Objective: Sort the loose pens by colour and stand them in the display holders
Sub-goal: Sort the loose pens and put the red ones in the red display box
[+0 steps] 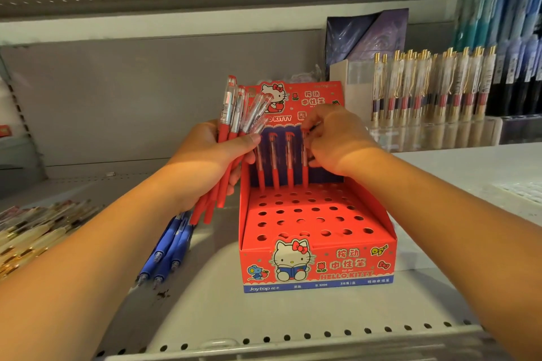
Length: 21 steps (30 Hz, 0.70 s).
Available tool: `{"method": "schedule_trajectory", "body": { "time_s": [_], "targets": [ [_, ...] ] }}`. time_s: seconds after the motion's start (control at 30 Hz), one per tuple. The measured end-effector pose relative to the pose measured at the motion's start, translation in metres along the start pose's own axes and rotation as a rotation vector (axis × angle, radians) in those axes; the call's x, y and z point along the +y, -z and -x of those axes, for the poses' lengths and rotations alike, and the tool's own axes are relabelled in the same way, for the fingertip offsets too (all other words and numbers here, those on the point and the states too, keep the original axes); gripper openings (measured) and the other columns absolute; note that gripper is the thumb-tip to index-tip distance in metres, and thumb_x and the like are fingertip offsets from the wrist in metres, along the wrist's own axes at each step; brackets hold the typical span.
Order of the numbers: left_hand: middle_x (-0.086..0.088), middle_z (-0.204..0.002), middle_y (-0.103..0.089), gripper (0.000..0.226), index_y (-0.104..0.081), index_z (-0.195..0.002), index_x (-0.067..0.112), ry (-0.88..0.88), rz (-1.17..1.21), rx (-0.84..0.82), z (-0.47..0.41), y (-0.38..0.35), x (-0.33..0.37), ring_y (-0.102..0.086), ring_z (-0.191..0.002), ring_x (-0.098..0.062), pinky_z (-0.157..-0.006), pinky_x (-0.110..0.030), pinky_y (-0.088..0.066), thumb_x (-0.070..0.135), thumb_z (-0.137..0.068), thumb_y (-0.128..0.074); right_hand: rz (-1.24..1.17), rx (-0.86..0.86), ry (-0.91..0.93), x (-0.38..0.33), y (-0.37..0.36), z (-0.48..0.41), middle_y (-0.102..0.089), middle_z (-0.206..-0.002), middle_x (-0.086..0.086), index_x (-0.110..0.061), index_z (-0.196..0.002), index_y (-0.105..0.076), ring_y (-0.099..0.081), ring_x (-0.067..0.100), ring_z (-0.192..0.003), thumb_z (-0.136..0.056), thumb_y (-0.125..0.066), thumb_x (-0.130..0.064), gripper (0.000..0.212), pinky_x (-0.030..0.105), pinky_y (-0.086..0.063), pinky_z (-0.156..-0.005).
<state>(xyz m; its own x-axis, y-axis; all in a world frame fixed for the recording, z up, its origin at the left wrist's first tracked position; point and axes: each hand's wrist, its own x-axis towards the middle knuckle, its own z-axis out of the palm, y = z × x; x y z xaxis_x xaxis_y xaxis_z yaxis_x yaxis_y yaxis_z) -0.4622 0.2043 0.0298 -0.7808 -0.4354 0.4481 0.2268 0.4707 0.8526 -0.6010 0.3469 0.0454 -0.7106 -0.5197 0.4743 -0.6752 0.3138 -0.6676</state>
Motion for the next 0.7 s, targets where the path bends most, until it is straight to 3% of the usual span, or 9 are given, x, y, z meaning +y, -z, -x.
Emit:
{"method": "schedule_trajectory", "body": {
  "time_s": [0.23, 0.3, 0.4, 0.53, 0.63, 0.7],
  "targets": [
    [0.000, -0.044, -0.054, 0.030, -0.064, -0.071, 0.009, -0.030, -0.010, -0.058, 0.000, 0.000, -0.001, -0.045, -0.034, -0.015, -0.036, -0.024, -0.041, 0.029, -0.093, -0.066, 0.101, -0.084, -0.046, -0.005, 0.004, -0.004, -0.063, -0.117, 0.015, -0.017, -0.100, -0.061, -0.062, 0.036, -0.108, -0.088, -0.060, 0.000, 0.021, 0.045, -0.052, -0.094],
    [-0.005, -0.045, -0.052, 0.031, -0.067, -0.067, 0.015, -0.041, -0.020, -0.099, 0.000, 0.002, -0.002, -0.046, -0.035, -0.018, -0.036, -0.026, -0.041, 0.034, -0.091, -0.068, 0.192, -0.052, -0.022, -0.007, 0.005, -0.001, -0.065, -0.117, 0.009, -0.018, -0.106, -0.067, -0.062, 0.030, -0.107, -0.089, -0.060, -0.007, 0.021, 0.037, -0.050, -0.095],
    [-0.009, -0.047, -0.053, 0.030, -0.068, -0.067, 0.018, -0.046, -0.024, -0.110, -0.001, 0.004, -0.003, -0.046, -0.036, -0.020, -0.037, -0.028, -0.041, 0.042, -0.084, -0.070, 0.229, 0.064, 0.024, -0.007, 0.005, 0.002, -0.068, -0.110, 0.003, -0.020, -0.107, -0.070, -0.063, 0.023, -0.103, -0.091, -0.058, -0.014, 0.021, 0.021, -0.044, -0.084],
    [-0.035, -0.069, -0.055, 0.026, -0.069, -0.068, 0.020, -0.065, 0.011, -0.087, -0.002, 0.002, -0.003, -0.046, -0.040, -0.023, -0.038, -0.030, -0.041, 0.042, -0.080, -0.072, -0.150, 0.171, 0.130, -0.015, 0.003, 0.003, -0.064, -0.075, -0.012, -0.027, -0.083, -0.068, -0.062, 0.009, -0.075, -0.085, -0.064, -0.014, 0.014, 0.022, -0.047, -0.073],
    [-0.041, -0.077, -0.054, 0.023, -0.069, -0.067, 0.021, -0.074, 0.013, -0.082, 0.000, 0.000, 0.001, -0.044, -0.040, -0.023, -0.038, -0.029, -0.040, 0.038, -0.083, -0.072, -0.493, -0.022, 0.153, -0.022, -0.001, 0.010, -0.068, -0.068, -0.003, -0.021, -0.080, -0.068, -0.067, 0.011, -0.067, -0.081, -0.076, -0.013, 0.012, 0.031, -0.060, -0.069],
    [-0.036, -0.069, -0.055, 0.026, -0.067, -0.068, 0.018, -0.081, -0.003, -0.097, 0.001, 0.000, 0.001, -0.045, -0.039, -0.023, -0.037, -0.028, -0.040, 0.033, -0.089, -0.070, -0.564, -0.119, 0.141, -0.022, -0.004, 0.014, -0.070, -0.067, 0.000, -0.015, -0.084, -0.067, -0.069, 0.012, -0.065, -0.080, -0.080, -0.016, 0.013, 0.029, -0.060, -0.062]
  ]
}}
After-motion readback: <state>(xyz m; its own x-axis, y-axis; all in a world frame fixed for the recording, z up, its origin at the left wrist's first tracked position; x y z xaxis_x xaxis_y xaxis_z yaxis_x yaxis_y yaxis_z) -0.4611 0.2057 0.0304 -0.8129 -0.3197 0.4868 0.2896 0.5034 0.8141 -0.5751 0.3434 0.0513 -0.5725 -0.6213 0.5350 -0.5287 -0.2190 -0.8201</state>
